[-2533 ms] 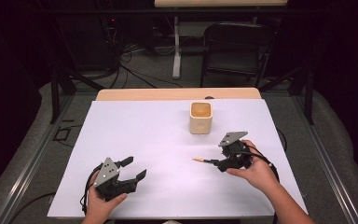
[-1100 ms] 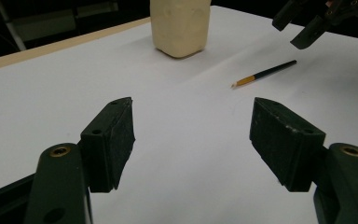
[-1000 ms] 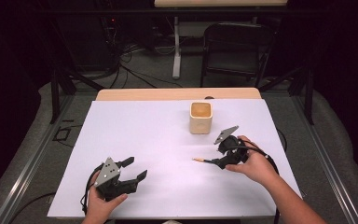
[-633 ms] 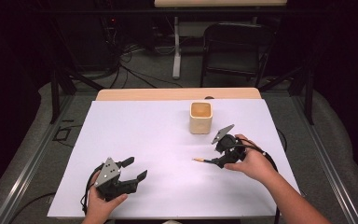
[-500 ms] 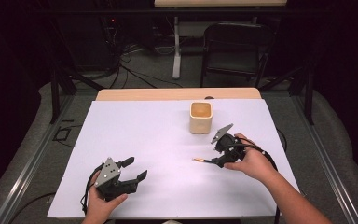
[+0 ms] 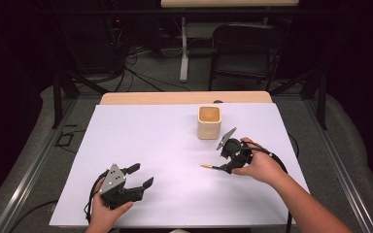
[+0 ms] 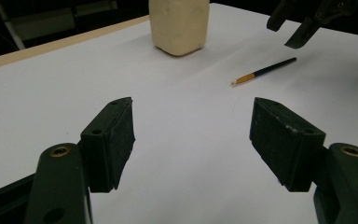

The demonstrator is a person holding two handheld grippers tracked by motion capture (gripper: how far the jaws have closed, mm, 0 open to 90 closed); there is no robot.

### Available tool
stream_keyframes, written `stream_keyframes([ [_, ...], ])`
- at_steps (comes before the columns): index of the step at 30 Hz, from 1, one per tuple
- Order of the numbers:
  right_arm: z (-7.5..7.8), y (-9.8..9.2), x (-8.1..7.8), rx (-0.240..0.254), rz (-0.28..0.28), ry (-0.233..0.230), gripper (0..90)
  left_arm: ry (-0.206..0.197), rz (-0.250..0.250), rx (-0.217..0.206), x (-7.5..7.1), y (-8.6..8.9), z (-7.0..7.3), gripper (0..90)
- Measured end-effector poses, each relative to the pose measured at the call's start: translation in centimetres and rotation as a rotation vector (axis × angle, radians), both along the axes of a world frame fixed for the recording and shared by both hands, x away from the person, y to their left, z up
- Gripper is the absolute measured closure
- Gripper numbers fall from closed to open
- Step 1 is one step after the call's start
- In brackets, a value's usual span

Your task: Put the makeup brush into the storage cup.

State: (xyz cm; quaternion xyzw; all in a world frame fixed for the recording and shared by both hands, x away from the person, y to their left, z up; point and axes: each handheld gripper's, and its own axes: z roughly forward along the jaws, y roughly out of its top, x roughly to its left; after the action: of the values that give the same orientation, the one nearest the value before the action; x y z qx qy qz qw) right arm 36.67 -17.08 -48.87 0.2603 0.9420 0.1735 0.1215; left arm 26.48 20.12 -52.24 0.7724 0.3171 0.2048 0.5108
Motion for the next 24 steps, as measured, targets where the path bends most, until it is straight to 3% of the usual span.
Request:
stream_keyframes([
  [12, 0.7, 0.9, 0.6, -0.038, 0.032, -0.005, 45.4, 0.000, 0.000, 0.001, 0.0, 0.0, 0.0, 30.7],
  [24, 0.5, 1.2, 1.1, -0.073, 0.059, 0.028, 46.7, 0.002, -0.002, 0.002, 0.0, 0.0, 0.0, 30.7],
])
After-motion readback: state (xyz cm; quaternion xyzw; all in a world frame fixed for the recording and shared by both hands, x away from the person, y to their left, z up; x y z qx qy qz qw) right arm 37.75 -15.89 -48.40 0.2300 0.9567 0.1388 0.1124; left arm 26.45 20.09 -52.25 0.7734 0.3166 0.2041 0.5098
